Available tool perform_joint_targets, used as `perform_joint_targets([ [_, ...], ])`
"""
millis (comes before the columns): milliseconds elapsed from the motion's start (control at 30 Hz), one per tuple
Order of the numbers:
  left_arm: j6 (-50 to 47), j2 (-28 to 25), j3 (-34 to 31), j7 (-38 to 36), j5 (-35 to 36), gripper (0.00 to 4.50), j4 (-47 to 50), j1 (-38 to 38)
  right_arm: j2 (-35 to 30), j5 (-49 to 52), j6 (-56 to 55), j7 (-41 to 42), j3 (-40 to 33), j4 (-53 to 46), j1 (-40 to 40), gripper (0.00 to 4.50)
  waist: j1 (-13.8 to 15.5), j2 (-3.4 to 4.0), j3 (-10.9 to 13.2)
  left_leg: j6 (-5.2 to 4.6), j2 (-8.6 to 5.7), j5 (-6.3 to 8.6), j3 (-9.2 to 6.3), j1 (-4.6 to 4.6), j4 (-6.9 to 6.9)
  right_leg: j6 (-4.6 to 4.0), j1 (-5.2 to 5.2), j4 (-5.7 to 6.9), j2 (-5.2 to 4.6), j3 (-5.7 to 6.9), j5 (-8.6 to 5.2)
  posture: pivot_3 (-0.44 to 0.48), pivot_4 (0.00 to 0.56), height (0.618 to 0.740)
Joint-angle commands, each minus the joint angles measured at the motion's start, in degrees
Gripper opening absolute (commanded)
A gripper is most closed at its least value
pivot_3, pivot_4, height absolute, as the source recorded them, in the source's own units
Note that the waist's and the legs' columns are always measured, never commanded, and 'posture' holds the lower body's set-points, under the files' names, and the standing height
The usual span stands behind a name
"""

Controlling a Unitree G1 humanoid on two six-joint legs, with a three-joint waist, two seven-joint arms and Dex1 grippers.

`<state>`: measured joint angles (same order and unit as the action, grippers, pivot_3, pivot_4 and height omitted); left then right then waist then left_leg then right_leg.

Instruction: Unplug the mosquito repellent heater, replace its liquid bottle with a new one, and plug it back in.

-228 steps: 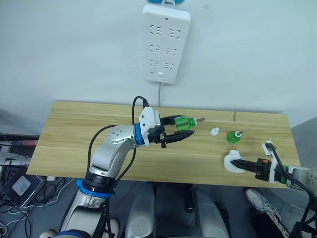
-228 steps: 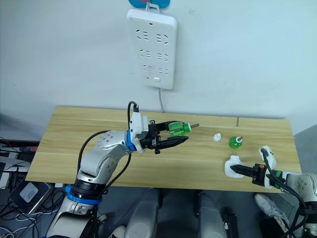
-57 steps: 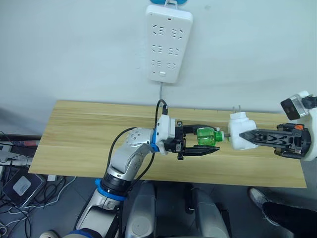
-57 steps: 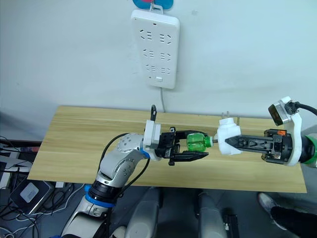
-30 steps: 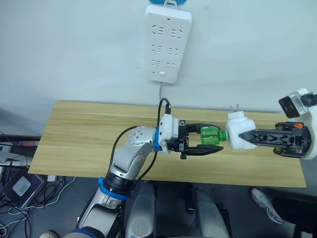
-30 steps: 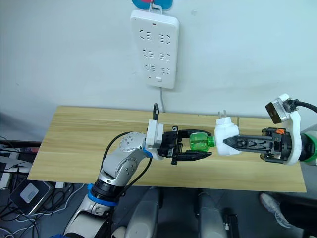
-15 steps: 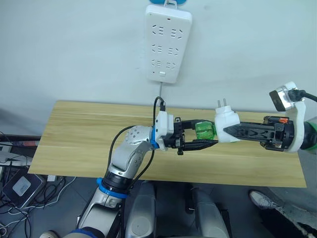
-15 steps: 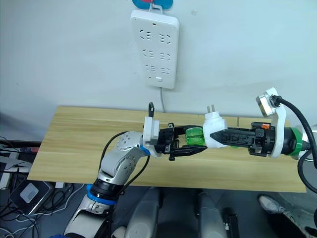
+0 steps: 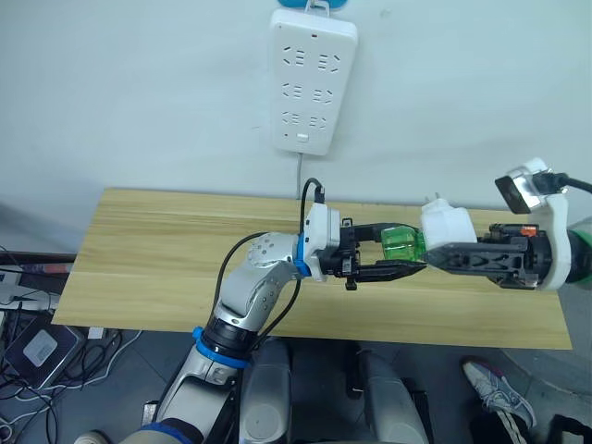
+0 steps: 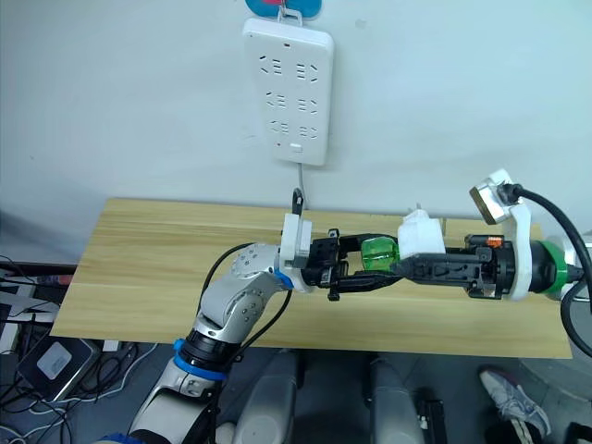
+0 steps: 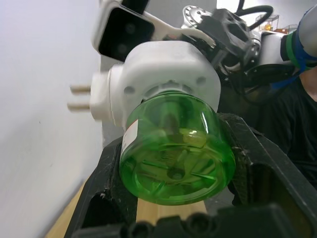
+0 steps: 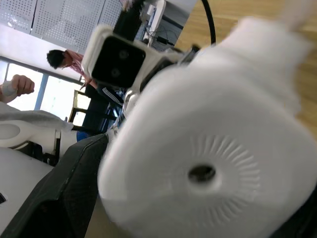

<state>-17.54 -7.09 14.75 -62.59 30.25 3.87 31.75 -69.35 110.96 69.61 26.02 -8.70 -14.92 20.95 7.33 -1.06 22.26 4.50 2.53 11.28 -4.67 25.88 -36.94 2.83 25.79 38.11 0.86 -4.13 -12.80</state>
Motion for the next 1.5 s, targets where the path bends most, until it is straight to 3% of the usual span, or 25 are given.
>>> perform_joint_targets([
  [33,-1.0,0.6,-0.1,1.0,1.0,2.26,1.6,0.3,-0.5,2.0,-1.8,2.0,-0.2,-4.7,-2.2,4.44,0.0,0.00,0.0,0.00,0.00,0.00,-0.01,0.00,0.00,0.00,0.00,0.00,0.00,0.00,0.00,0.198,0.354,0.740],
  [167,-1.2,0.6,-0.6,1.3,1.0,2.26,1.4,0.6,-4.6,2.0,-2.7,6.1,-2.7,-8.5,-9.0,4.44,0.1,0.00,0.0,0.00,-0.01,0.00,-0.01,0.00,-0.03,0.01,-0.02,0.01,-0.01,0.00,0.00,0.204,0.349,0.740],
  [267,-0.9,0.5,-0.9,1.3,0.7,2.26,1.1,0.8,-8.5,2.0,-2.7,7.8,-8.7,-10.8,-17.5,4.44,0.2,0.02,0.0,0.00,-0.01,0.00,-0.02,-0.01,-0.03,0.01,-0.06,-0.01,-0.02,0.00,0.00,0.208,0.348,0.740],
  [433,-1.1,-0.4,-0.9,0.0,1.1,2.26,1.5,0.7,-8.1,2.0,-1.6,-1.0,-22.7,-5.7,-30.1,4.44,0.3,0.05,0.0,0.00,-0.02,0.00,-0.05,-0.15,-0.06,0.02,-0.23,-0.02,-0.02,0.02,0.01,0.211,0.327,0.740],
  [567,-2.6,-1.5,-0.6,-1.4,2.1,2.26,2.7,0.6,-6.5,-1.3,-5.0,-6.2,-22.8,0.2,-27.7,3.62,0.0,0.06,0.0,-0.02,-0.02,-0.02,0.00,-0.17,-0.10,0.32,-0.26,-0.09,-0.01,-0.04,0.04,0.210,0.317,0.740],
  [733,-6.0,-3.3,-0.4,-3.1,4.3,2.26,5.1,1.0,-3.2,-11.0,-6.8,-5.7,-15.0,7.8,-15.6,1.80,-0.3,0.14,-0.1,-0.08,-0.01,-0.08,0.02,-0.20,-0.10,0.34,-0.25,-0.10,0.02,-0.05,0.12,0.211,0.310,0.740],
  [900,-7.6,-3.7,-0.3,-3.4,5.2,2.26,5.7,1.8,4.3,-16.3,-5.5,-6.0,-8.0,11.9,-3.5,0.02,-0.9,0.19,-0.1,-0.07,-0.01,-0.08,0.00,-0.18,-0.06,0.33,-0.24,-0.12,0.02,-0.03,0.13,0.216,0.304,0.740],
  [1033,-8.4,-3.1,-0.9,-2.5,5.3,2.26,4.7,2.5,8.3,-12.9,-3.2,-8.3,-6.3,9.1,-0.6,0.02,-1.0,0.20,-0.1,-0.08,-0.03,-0.08,-0.02,-0.14,-0.04,0.23,-0.21,-0.12,0.01,-0.02,0.18,0.222,0.313,0.740],
  [1200,-8.0,-2.7,-1.5,-0.9,4.5,2.26,3.7,2.8,7.9,1.8,-3.4,-11.7,-6.1,-2.8,-8.0,0.02,-0.8,0.20,-0.1,-0.09,-0.05,-0.07,-0.07,-0.08,-0.02,0.16,-0.21,-0.12,-0.02,0.01,0.23,0.226,0.320,0.740],
  [1500,-3.8,-1.5,-2.0,0.5,0.7,2.26,-2.6,5.0,3.9,2.0,-6.1,-1.9,-9.1,-9.9,-12.4,0.02,-1.3,0.21,-0.1,-0.28,-0.06,-0.21,-0.05,-0.12,-0.11,0.35,-0.25,-0.10,-0.01,-0.03,0.24,0.200,0.328,0.740],
])
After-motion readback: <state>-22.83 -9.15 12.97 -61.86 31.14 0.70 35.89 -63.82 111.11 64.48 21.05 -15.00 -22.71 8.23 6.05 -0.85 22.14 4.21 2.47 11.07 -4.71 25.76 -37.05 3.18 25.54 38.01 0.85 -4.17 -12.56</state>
